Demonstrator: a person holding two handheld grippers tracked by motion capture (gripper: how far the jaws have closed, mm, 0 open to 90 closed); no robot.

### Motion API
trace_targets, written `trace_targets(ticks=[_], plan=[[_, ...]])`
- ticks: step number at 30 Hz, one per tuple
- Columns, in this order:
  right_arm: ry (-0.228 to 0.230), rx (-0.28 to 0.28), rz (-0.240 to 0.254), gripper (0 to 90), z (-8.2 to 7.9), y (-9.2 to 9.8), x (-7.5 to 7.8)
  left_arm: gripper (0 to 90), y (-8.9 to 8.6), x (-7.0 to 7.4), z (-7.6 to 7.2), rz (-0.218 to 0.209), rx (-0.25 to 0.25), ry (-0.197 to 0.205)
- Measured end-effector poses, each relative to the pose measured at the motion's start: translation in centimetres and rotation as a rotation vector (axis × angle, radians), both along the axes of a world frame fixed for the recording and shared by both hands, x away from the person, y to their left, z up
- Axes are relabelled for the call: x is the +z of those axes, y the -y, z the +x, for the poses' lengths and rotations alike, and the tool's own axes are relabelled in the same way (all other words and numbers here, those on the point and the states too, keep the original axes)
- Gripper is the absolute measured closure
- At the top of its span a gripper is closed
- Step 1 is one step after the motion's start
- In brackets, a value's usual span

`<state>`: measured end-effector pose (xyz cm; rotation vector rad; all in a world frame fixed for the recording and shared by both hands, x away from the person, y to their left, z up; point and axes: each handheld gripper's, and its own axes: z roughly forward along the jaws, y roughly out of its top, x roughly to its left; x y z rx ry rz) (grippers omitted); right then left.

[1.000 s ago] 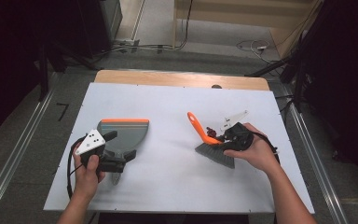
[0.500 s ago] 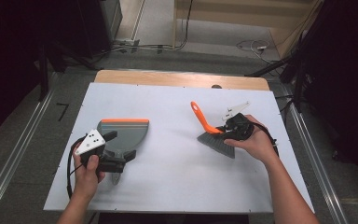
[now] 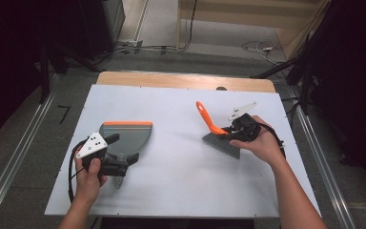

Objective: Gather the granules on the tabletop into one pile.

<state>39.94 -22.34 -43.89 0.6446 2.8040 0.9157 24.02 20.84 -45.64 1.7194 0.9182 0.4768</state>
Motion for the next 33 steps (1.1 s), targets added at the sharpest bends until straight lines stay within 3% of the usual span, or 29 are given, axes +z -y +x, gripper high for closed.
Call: trace_targets(ticks=[7,10,13,16,24,33], plan=[[0.001,-0.003,0.042,68.1,-0.9,0.1,1.2,0.0,0.0,0.1,0.0,0.000,0.001,0.001],[-0.027,0.000,0.057,68.1,-1.3,0.0,1.5,0.0,0.0,0.1,0.0,0.005,0.000,0.000],[-0.070,0.024,0.047,68.2,-1.6,-0.7,1.1,0.0,0.1,0.0,0.0,0.003,-0.002,0.003],[-0.094,0.026,-0.001,68.2,-1.5,-1.4,0.1,0.0,0.2,0.0,0.0,0.005,-0.005,0.002],[-0.041,-0.062,-0.021,68.2,-0.3,-0.6,-0.1,0.0,0.0,0.0,0.0,0.003,-0.001,0.002],[0.008,-0.100,0.043,68.2,-0.5,0.6,1.0,0.0,0.1,0.0,0.0,0.005,0.000,0.003]])
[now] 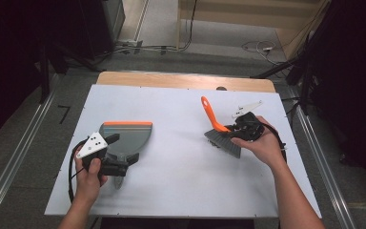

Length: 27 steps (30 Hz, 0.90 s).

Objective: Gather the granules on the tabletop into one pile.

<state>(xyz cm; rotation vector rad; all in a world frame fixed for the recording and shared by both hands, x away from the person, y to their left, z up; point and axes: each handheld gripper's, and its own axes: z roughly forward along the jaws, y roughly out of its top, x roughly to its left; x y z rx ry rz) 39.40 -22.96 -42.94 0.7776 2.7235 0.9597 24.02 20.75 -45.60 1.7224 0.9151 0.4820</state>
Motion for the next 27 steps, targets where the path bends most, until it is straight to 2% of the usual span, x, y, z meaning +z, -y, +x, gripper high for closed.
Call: trace_targets(ticks=[7,14,20,23,27], plan=[[0.022,-0.052,0.055,68.2,-0.8,1.1,1.2,0.0,0.0,-0.1,0.0,0.000,0.001,-0.001],[0.036,-0.138,0.135,68.2,-2.3,3.2,2.0,0.0,-0.2,-0.1,0.0,-0.001,0.004,-0.002],[0.013,-0.223,0.189,68.3,-3.9,5.2,1.9,0.0,0.0,0.0,0.0,-0.001,0.004,0.000],[-0.004,-0.254,0.235,68.2,-4.7,6.2,1.8,0.0,-0.1,0.0,-0.1,-0.004,0.004,0.003],[-0.006,-0.300,0.249,68.3,-5.9,7.2,1.5,0.0,-0.3,0.0,-0.1,-0.022,0.009,0.003]])
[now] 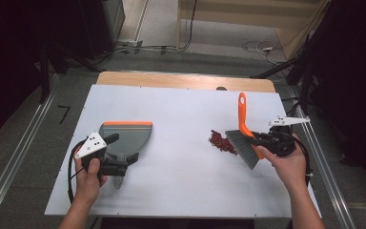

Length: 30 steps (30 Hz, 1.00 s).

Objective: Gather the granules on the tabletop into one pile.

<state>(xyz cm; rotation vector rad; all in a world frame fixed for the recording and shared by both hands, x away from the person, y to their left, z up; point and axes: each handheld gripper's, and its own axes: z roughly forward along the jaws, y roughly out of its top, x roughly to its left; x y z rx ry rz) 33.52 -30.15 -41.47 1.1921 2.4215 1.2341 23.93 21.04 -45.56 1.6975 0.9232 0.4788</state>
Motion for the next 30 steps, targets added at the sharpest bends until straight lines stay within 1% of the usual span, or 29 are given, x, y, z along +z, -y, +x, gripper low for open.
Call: trace_targets(ticks=[5,8,11,15,18,20,24,27,30], plan=[[-0.009,-0.041,0.025,68.3,-1.2,1.3,-0.6,0.0,-0.4,0.1,-0.1,-0.007,0.010,0.003],[-0.021,-0.068,0.038,68.3,-1.7,2.0,-0.9,0.0,-0.6,0.2,-0.1,-0.023,0.013,0.003],[-0.029,-0.093,0.055,68.3,-2.1,2.5,-1.3,0.0,-0.8,0.2,-0.2,-0.030,0.017,0.007],[-0.029,-0.104,0.067,68.3,-2.8,3.4,-1.9,0.0,-1.3,0.1,-0.3,-0.035,0.026,0.008],[-0.042,-0.128,0.078,68.4,-3.3,4.2,-2.6,0.0,-1.6,0.0,-0.4,-0.043,0.034,0.011],[-0.043,-0.134,0.086,68.4,-3.3,4.7,-2.9,0.0,-1.8,0.0,-0.4,-0.045,0.038,0.019],[-0.032,-0.152,0.106,68.4,-3.1,5.4,-3.3,0.0,-1.9,-0.1,-0.4,-0.054,0.038,0.022],[-0.029,-0.150,0.118,68.4,-3.0,5.4,-3.4,0.0,-1.8,-0.3,-0.3,-0.057,0.039,0.026],[-0.024,-0.144,0.118,68.4,-2.9,5.2,-3.5,0.0,-1.7,-0.3,-0.3,-0.062,0.040,0.027]])
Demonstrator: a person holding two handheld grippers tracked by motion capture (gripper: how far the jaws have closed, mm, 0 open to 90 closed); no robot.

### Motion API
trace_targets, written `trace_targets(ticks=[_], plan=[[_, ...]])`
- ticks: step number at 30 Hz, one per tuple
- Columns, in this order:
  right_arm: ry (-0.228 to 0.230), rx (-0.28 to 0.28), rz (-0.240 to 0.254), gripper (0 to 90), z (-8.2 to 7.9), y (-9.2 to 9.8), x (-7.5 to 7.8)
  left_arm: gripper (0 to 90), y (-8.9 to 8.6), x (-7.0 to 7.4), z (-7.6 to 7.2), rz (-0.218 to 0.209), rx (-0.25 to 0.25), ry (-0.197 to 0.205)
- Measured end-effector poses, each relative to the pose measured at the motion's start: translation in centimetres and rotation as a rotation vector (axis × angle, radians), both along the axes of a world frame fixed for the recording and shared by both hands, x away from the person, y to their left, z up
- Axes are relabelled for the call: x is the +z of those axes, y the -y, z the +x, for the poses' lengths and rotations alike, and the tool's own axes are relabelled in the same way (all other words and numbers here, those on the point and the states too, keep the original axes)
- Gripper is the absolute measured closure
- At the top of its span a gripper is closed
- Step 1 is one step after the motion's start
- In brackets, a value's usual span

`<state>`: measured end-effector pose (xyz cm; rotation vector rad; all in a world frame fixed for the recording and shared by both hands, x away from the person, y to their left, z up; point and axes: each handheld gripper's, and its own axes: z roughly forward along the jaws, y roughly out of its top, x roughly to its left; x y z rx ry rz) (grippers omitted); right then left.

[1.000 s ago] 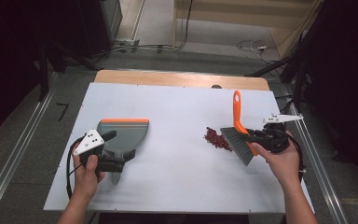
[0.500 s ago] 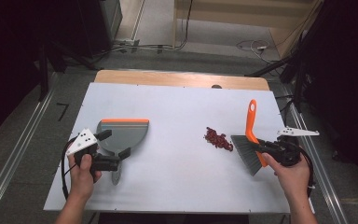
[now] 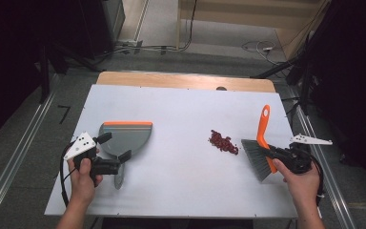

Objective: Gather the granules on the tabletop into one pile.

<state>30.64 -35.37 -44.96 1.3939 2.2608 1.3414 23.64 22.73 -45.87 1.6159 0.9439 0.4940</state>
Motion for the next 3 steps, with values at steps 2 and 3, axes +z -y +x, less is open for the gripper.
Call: trace_targets(ticks=[2,3], plan=[[-0.001,0.002,-0.004,68.4,0.03,-0.17,0.00,0.0,0.00,0.00,0.01,0.001,0.001,-0.002],[0.002,0.004,-0.005,68.4,0.05,-0.22,0.01,0.0,-0.01,0.01,0.02,0.000,0.002,-0.002]])
